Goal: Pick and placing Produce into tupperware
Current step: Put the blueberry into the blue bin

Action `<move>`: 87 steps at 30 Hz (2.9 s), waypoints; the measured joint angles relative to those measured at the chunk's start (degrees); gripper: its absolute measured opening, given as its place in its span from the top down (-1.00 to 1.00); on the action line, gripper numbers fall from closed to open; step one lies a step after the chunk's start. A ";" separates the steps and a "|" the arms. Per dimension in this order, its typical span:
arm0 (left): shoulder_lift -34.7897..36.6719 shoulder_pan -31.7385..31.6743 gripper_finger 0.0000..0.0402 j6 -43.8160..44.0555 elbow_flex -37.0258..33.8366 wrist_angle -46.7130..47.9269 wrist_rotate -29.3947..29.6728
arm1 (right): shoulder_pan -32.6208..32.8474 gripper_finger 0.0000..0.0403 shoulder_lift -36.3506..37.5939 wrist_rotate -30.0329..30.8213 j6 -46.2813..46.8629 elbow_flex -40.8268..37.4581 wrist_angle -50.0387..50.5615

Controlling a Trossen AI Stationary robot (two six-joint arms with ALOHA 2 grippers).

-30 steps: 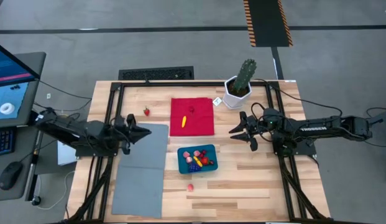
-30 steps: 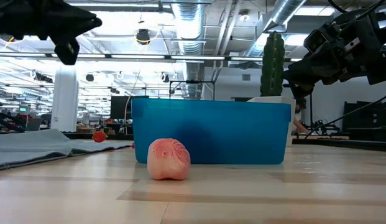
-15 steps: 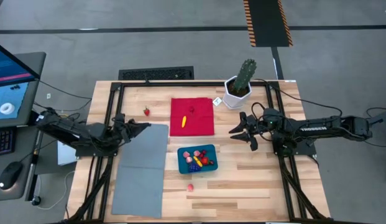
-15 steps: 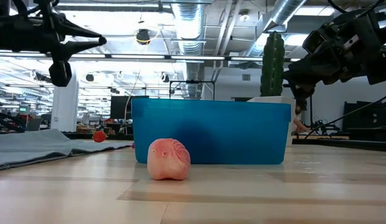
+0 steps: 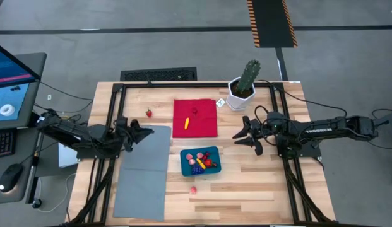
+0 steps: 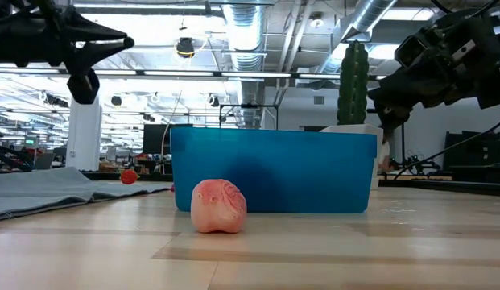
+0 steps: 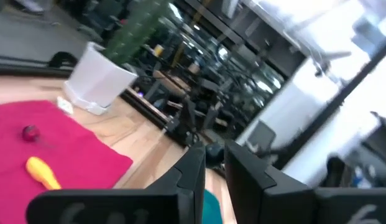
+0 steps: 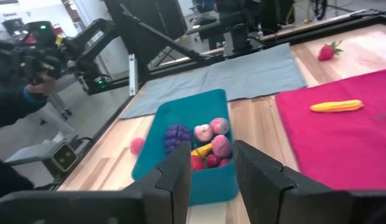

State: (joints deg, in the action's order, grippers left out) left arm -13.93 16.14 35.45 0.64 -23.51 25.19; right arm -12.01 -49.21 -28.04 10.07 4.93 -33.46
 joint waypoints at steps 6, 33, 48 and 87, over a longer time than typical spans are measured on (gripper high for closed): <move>0.00 0.02 0.77 -7.38 0.00 0.00 -2.42 | 0.00 0.30 0.00 1.52 0.00 0.00 0.00; -31.20 0.68 0.70 4.53 14.57 15.72 -6.83 | 0.02 0.27 0.00 2.59 0.50 0.00 3.91; -44.96 4.53 0.02 24.16 24.09 40.52 -10.84 | 0.03 0.28 -0.01 2.59 0.61 0.00 5.16; -70.69 7.61 0.48 19.43 37.70 47.21 -9.73 | 0.04 0.28 0.00 2.57 1.55 0.00 5.16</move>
State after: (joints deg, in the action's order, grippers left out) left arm -84.62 23.75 54.88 38.35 23.71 15.46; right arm -11.97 -49.21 -25.47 11.62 4.93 -28.29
